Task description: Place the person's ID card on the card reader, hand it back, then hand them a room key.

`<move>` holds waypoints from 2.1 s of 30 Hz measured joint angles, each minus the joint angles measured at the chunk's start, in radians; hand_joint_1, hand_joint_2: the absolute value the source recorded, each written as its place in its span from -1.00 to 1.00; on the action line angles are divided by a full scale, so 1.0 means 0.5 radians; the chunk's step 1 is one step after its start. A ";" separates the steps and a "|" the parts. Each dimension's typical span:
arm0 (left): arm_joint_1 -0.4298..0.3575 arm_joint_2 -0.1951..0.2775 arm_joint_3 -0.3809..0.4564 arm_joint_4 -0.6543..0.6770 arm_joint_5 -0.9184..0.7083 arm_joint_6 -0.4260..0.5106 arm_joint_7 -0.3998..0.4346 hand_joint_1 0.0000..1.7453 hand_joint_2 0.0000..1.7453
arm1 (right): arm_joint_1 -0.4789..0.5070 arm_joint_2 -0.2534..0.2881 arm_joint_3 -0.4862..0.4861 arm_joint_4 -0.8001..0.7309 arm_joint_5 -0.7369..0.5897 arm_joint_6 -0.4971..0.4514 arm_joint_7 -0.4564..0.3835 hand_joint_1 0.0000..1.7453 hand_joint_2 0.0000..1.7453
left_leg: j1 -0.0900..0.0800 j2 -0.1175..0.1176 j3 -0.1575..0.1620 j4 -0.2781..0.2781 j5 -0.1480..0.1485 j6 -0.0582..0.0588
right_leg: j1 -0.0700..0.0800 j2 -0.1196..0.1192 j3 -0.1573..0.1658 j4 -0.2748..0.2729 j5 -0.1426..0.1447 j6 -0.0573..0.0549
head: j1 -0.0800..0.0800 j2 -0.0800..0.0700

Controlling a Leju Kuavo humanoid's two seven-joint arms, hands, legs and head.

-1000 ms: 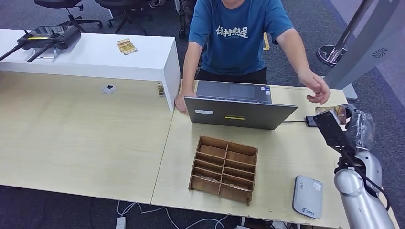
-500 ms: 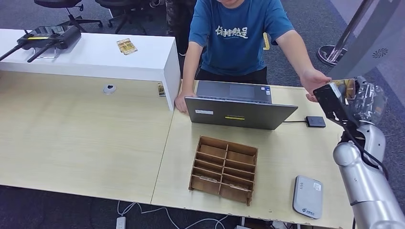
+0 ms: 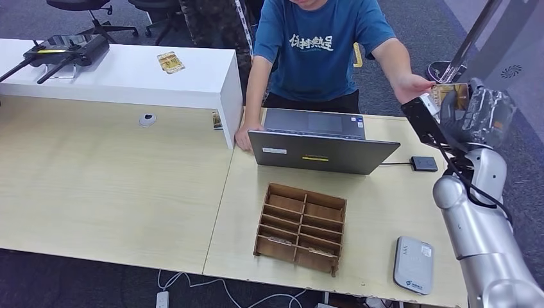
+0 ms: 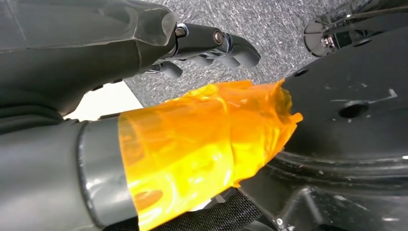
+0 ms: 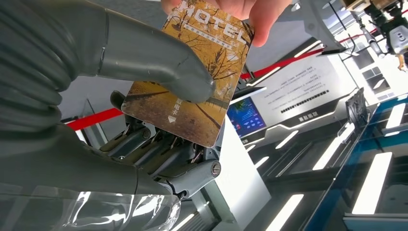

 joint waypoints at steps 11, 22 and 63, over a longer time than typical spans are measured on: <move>0.000 0.006 0.000 0.000 -0.025 0.009 0.004 -1.00 -1.00 | -0.017 0.057 0.030 0.037 0.082 -0.005 0.011 -1.00 1.00 | 0.000 0.000 0.000 0.000 0.000 0.000 | 0.000 0.000 0.000 0.000 0.000 0.000 | 0.000 0.000; -0.001 0.005 0.000 0.000 -0.034 0.012 0.013 -1.00 -1.00 | -0.025 0.062 0.043 0.065 0.128 -0.008 0.032 -1.00 1.00 | 0.000 0.000 0.000 0.000 0.000 0.000 | 0.000 0.000 0.000 0.000 0.000 0.000 | 0.000 0.000; 0.024 -0.118 0.058 0.000 0.047 0.147 0.008 -1.00 -1.00 | 0.952 0.247 -0.204 -0.991 -0.416 -0.331 -0.816 -1.00 1.00 | 0.000 -0.002 -0.001 0.000 -0.003 -0.001 | 0.000 -0.002 -0.001 -0.002 -0.002 0.000 | 0.000 0.000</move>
